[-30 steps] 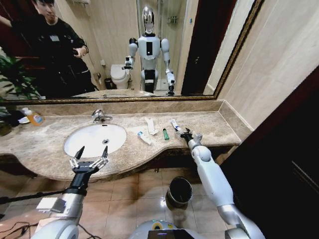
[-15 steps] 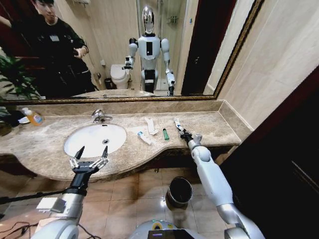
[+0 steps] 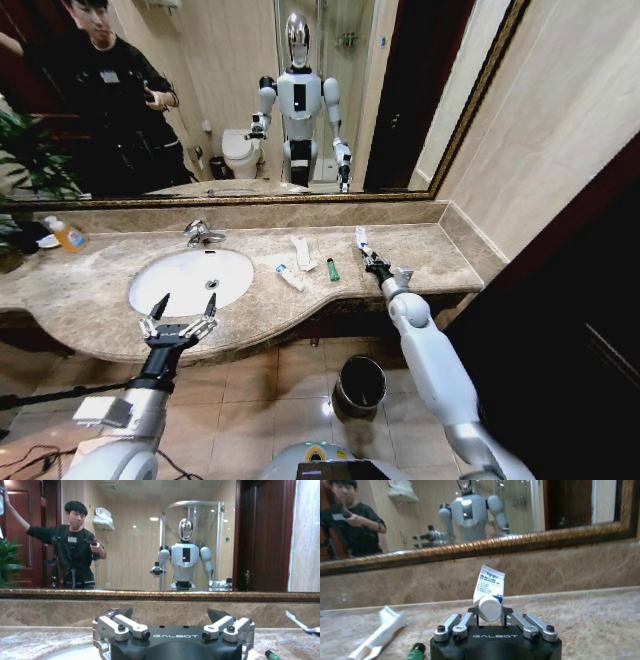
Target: Pick up the trash from the sink and place it in the trash bin.
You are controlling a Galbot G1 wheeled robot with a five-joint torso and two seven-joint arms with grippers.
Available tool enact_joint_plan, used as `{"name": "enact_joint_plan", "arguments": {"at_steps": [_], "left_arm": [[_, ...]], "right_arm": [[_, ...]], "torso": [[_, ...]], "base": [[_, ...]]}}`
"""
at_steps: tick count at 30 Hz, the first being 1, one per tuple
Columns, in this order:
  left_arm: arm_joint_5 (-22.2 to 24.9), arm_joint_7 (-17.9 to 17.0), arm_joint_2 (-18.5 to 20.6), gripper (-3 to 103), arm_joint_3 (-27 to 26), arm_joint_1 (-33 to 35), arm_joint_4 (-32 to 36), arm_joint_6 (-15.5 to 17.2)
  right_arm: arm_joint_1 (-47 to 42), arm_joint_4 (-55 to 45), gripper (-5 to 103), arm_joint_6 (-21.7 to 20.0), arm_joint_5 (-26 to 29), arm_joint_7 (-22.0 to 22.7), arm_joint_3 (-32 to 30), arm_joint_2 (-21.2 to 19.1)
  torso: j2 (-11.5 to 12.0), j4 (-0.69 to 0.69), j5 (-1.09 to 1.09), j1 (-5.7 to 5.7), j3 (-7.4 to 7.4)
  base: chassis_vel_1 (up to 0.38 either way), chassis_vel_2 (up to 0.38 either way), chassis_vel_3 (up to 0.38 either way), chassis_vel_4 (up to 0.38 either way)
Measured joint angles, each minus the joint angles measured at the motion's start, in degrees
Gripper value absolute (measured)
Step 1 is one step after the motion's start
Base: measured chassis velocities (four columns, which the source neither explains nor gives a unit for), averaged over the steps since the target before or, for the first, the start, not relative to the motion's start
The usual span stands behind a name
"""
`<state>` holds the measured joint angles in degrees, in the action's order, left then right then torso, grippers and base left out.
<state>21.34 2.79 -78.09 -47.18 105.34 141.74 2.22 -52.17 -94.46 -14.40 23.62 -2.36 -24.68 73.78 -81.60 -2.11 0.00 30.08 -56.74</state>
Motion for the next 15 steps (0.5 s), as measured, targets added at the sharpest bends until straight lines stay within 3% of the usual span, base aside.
{"name": "enact_joint_plan", "arguments": {"at_steps": [11, 15], "left_arm": [[0.0, 0.01, 0.0, 100, 0.0, 0.0, 0.01, 0.0], [0.0, 0.01, 0.01, 100, 0.01, 0.0, 0.0, 0.0]], "right_arm": [[-15.04, -14.56, 25, 3.02, -1.82, -1.25, -4.01, -4.64], [-25.15, -19.58, 25, 6.86, -1.86, -2.59, -6.35, -5.3]], "torso": [[-0.01, 0.01, 0.01, 0.0, 0.0], [-0.01, 0.01, 0.01, 0.0, 0.0]], "base": [[0.0, 0.0, 0.0, 0.0], [0.0, 0.0, 0.0, 0.0]]}}
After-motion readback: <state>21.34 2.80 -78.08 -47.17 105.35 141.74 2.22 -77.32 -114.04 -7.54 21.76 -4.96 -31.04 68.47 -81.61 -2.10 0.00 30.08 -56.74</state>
